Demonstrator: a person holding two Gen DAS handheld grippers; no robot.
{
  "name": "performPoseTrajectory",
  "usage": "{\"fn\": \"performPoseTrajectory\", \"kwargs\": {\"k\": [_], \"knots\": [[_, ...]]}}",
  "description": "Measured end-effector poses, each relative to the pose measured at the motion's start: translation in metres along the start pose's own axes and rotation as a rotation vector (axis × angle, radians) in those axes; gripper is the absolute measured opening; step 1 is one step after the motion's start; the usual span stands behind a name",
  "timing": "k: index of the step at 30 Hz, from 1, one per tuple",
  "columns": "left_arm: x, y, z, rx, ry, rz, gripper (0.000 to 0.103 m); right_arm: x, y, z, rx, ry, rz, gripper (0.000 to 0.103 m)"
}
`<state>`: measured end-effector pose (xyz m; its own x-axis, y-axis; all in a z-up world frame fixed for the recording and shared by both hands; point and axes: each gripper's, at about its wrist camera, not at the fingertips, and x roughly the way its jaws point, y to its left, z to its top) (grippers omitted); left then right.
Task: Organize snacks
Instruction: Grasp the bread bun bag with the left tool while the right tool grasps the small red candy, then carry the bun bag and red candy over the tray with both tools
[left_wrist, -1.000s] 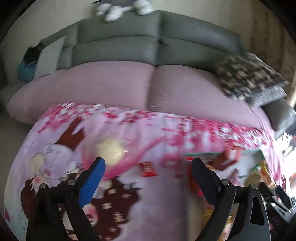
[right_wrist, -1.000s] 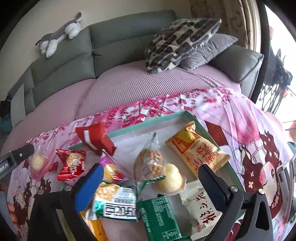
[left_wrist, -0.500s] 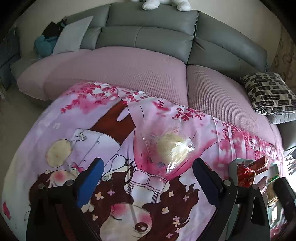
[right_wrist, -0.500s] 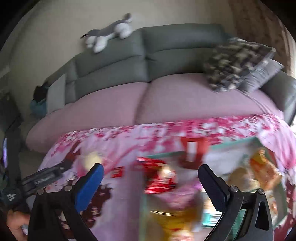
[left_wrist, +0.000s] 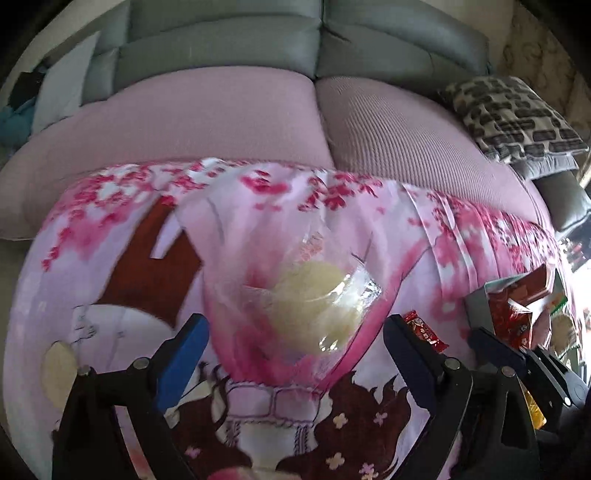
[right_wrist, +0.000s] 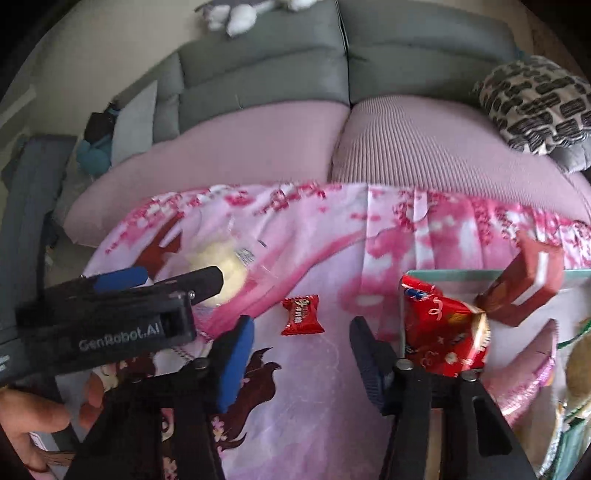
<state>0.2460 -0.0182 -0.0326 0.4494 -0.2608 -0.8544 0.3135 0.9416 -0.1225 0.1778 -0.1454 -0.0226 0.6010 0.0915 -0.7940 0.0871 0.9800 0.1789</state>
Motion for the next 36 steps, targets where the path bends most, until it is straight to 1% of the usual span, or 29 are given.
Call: {"fn": "performPoseTrajectory", "kwargs": {"k": [3,4,5,7,9,11,12,13,14,16,20,22,25,30,34,36], "knots": [[0.012,-0.001,0.001,0.012,0.015,-0.005,0.092,0.009,0.004,0.003,-0.014,0.008,-0.002,0.055],[0.015,-0.001,0.001,0.013,0.018,-0.008,0.083,0.013,0.006,0.004,-0.021,0.016,-0.002,0.055],[0.018,-0.001,0.002,0.010,0.024,-0.014,0.082,0.016,0.007,0.005,-0.032,0.023,-0.010,0.055],[0.022,0.000,0.003,0.007,0.025,-0.023,0.080,0.022,0.010,0.006,-0.049,0.039,-0.023,0.049],[0.021,0.000,0.002,0.007,0.018,-0.033,0.077,0.026,0.012,0.006,-0.060,0.041,-0.042,0.047],[0.022,0.000,0.002,0.004,0.014,-0.048,0.072,0.030,0.013,0.007,-0.070,0.052,-0.049,0.042],[0.022,-0.001,0.002,0.006,0.012,-0.047,0.071,0.032,0.014,0.008,-0.074,0.060,-0.051,0.039],[0.022,-0.001,0.002,0.009,0.008,-0.045,0.069,0.034,0.015,0.008,-0.081,0.066,-0.056,0.038],[0.021,-0.001,0.002,0.010,0.005,-0.046,0.067,0.036,0.016,0.007,-0.085,0.072,-0.057,0.037],[0.020,-0.002,0.001,0.006,0.001,-0.046,0.064,0.039,0.015,0.005,-0.075,0.087,-0.039,0.030],[0.013,-0.001,-0.002,-0.003,-0.022,-0.014,0.061,0.039,0.016,0.002,-0.083,0.079,-0.038,0.029],[0.008,0.002,-0.003,-0.028,-0.032,-0.011,0.060,0.036,0.016,0.001,-0.082,0.077,-0.032,0.029],[-0.003,0.006,-0.008,-0.067,-0.057,-0.011,0.059,0.027,0.017,-0.001,-0.079,0.063,-0.019,0.029],[-0.039,0.009,-0.021,-0.150,-0.129,-0.027,0.059,-0.016,0.017,-0.011,-0.069,-0.007,-0.002,0.029],[-0.068,-0.006,-0.034,-0.171,-0.174,-0.062,0.059,-0.049,0.005,-0.025,-0.036,-0.043,-0.032,0.029],[-0.078,-0.015,-0.040,-0.172,-0.189,-0.073,0.059,-0.069,-0.007,-0.029,-0.003,-0.061,-0.055,0.029]]}}
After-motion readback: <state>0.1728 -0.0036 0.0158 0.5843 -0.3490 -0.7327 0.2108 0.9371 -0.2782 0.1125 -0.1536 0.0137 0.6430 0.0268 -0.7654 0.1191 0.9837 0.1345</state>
